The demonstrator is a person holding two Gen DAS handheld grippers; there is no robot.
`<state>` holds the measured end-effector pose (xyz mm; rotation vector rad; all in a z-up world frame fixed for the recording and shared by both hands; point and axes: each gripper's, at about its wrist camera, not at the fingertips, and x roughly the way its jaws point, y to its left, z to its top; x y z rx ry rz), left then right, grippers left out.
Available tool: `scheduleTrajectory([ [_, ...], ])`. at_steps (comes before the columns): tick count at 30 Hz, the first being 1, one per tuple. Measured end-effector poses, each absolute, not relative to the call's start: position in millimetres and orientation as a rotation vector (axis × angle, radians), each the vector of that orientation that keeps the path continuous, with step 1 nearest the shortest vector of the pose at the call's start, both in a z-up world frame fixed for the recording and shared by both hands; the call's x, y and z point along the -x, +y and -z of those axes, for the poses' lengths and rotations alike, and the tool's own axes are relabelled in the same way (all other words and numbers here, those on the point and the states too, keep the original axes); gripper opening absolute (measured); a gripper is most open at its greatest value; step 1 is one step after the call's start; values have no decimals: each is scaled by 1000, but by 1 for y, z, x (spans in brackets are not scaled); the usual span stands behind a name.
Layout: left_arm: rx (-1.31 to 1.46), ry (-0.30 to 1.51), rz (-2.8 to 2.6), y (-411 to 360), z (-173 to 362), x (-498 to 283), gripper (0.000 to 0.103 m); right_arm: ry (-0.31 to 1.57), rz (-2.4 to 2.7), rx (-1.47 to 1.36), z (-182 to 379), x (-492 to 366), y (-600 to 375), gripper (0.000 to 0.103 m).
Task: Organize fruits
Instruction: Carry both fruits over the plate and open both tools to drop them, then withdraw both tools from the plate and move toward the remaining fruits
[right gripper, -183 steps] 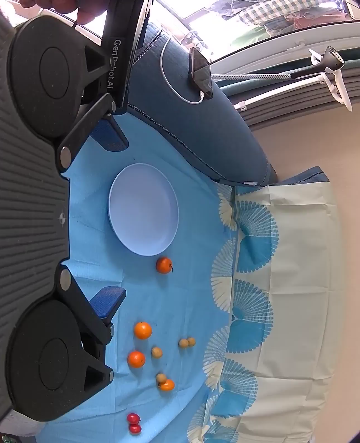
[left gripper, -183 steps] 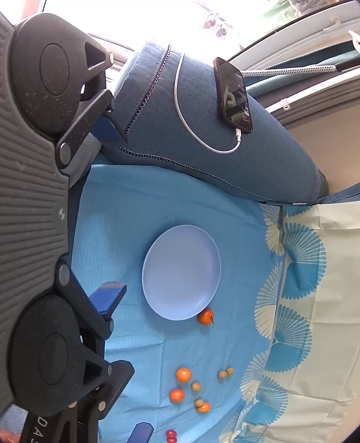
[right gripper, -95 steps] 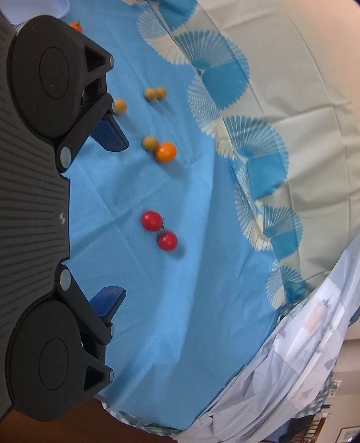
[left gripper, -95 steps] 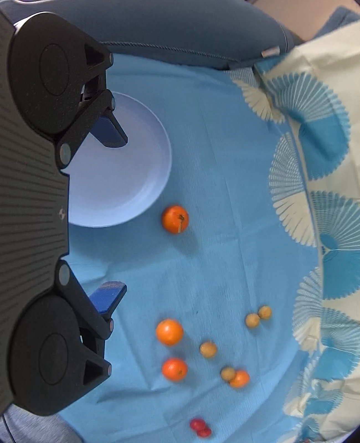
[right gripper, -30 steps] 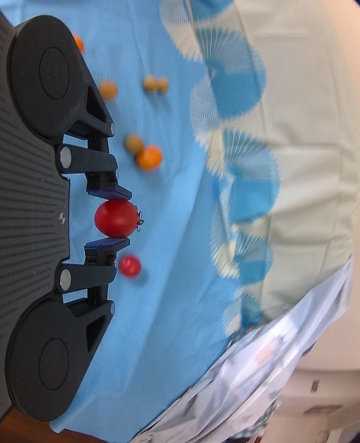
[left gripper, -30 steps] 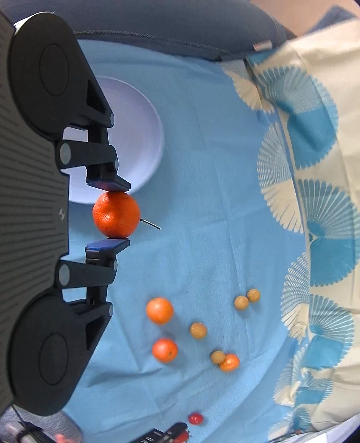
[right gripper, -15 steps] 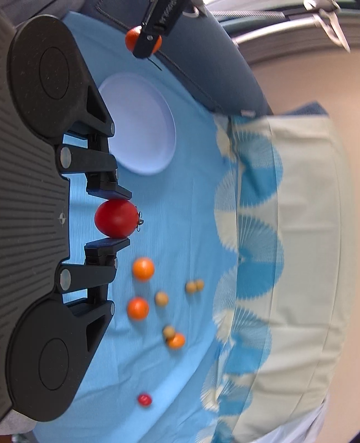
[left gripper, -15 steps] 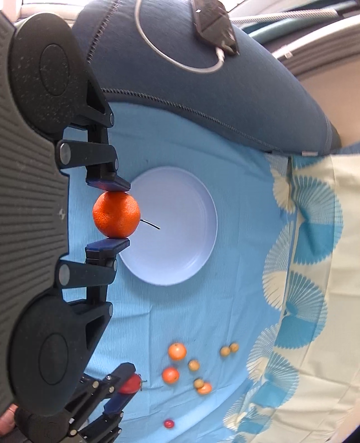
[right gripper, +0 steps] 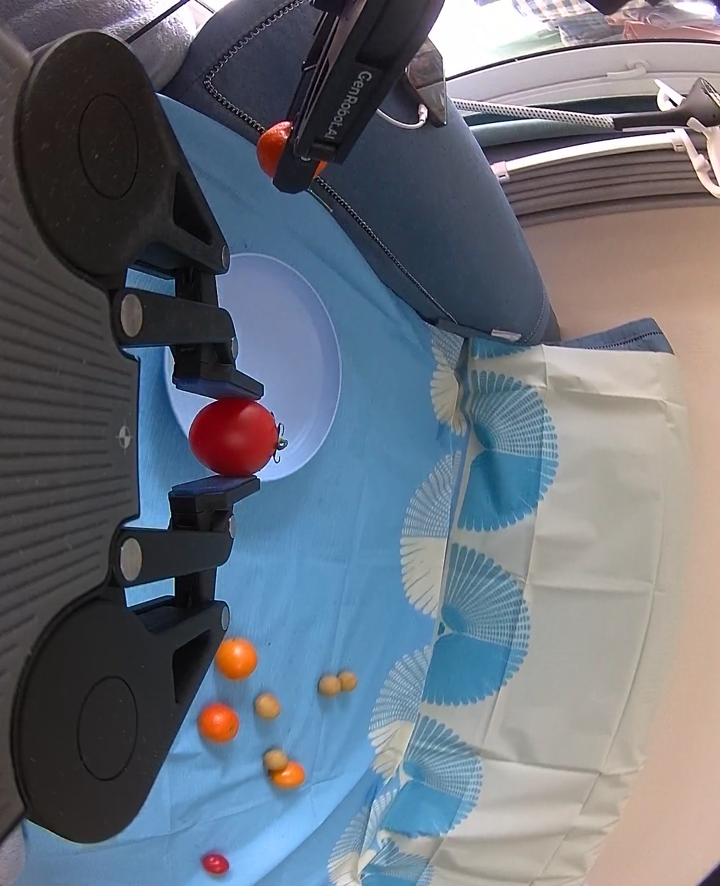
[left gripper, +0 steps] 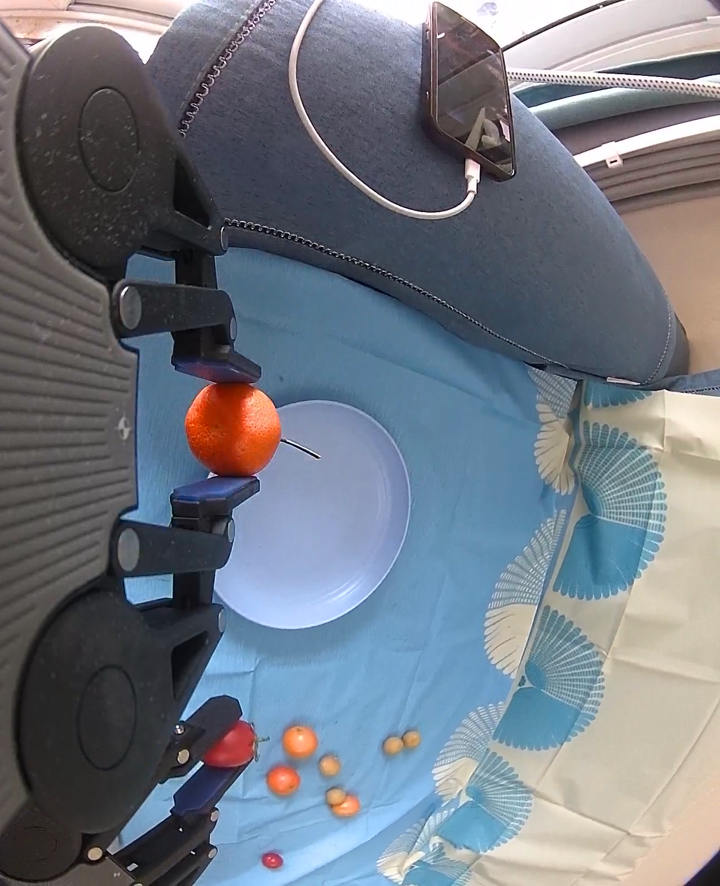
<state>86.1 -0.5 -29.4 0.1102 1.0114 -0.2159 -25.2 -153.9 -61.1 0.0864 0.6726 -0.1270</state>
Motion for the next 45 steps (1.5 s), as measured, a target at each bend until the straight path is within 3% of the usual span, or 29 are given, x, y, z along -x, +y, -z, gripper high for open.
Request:
scheduleTrajectory([
  [34, -204, 1133, 141, -19, 136, -174, 40, 842, 28, 26, 142, -75, -123, 30],
  [36, -231, 1106, 155, -22, 136, -172, 45, 853, 27, 32, 144, -76, -122, 31],
  [37, -242, 1099, 163, -23, 135, -172, 65, 858, 27, 31, 145, -77, -122, 31],
  [38, -250, 1085, 174, -23, 134, -170, 91, 856, 31, 28, 144, -78, -123, 33],
  [39, -255, 1059, 177, -23, 130, -168, 100, 853, 35, 24, 143, -79, -123, 46],
  [40, -261, 1025, 173, -23, 126, -165, 103, 846, 36, 17, 141, -78, -124, 55],
  [42, -300, 998, 167, -24, 120, -158, 103, 827, 50, 8, 134, -76, -126, 82],
  [45, -305, 1015, 164, -17, 112, -147, 103, 817, 76, 19, 122, -66, -129, 95],
])
